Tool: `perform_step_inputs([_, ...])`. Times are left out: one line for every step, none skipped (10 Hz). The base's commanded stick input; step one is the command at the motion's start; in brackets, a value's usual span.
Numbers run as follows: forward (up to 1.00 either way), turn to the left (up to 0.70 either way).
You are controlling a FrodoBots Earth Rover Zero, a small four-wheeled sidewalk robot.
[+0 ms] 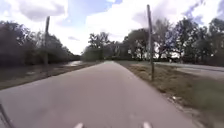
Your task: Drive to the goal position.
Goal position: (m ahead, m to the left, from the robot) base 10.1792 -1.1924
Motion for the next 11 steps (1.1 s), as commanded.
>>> perform_step_inputs([1.0, 0.0])
perform_step_inputs([1.0, 0.0])
perform_step_inputs([1.0, 0.0])
perform_step_inputs([1.0, 0.0])
perform_step_inputs([1.0, 0.0])
perform_step_inputs([1.0, 0.0])
perform_step_inputs([1.0, 0.0])
perform_step_inputs([1.0, 0.0])
perform_step_inputs([1.0, 0.0])
perform_step_inputs([1.0, 0.0])
perform_step_inputs([1.0, -0.04])
